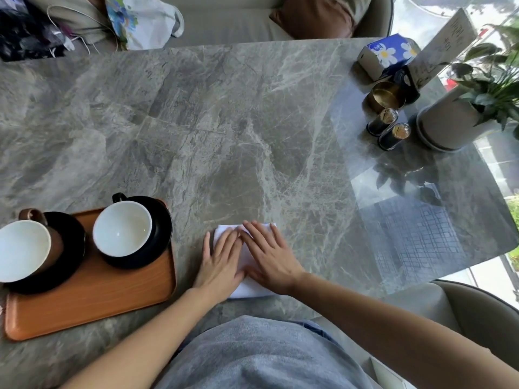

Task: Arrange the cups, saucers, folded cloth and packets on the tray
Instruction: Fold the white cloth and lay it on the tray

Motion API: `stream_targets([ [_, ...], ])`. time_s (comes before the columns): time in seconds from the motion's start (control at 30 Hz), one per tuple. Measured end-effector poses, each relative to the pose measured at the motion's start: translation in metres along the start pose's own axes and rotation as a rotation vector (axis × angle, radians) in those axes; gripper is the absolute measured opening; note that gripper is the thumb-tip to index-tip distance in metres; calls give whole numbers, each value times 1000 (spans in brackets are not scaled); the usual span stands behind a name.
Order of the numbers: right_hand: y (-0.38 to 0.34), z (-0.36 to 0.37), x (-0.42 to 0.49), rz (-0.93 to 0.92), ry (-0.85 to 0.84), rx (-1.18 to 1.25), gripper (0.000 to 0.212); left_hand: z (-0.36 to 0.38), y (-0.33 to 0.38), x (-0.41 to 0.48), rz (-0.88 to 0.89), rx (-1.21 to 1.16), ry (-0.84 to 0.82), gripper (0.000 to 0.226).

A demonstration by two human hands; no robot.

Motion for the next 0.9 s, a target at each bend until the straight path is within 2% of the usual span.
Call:
stream_targets([
  [0.1,20,6,-5,59,-133,52,76,5,-7,-3,6,-7,-37,79],
  [0.17,31,7,-6,42,-162,22,78,5,-13,-2,38,6,-62,80],
  [0.37,34,8,-13,34,-130,2,84,7,-19,-10,71,26,-74,88],
  [0.63,50,1,-45,50,-177,-43,94,14,-28,-27,86,104,-82,106],
  [0.7,46,1,-44,0,-159,-58,96,14,-27,-30,138,101,-66,111],
  [0.8,44,6,-49,-147,-231,-14,92,20,-26,-41,233,94,-61,113],
  [0.9,43,12,-51,-141,-241,-13,97,23,-29,-39,227,49,-115,114],
])
Point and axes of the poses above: each hand's wrist, its own x-axis towards the middle knuckle, its own z-axis out of the palm, y = z × x, the point moved 1 cm from there along x, towards the middle knuckle, and after that the axes turned 12 degrees about x, right-handed, at the moved point
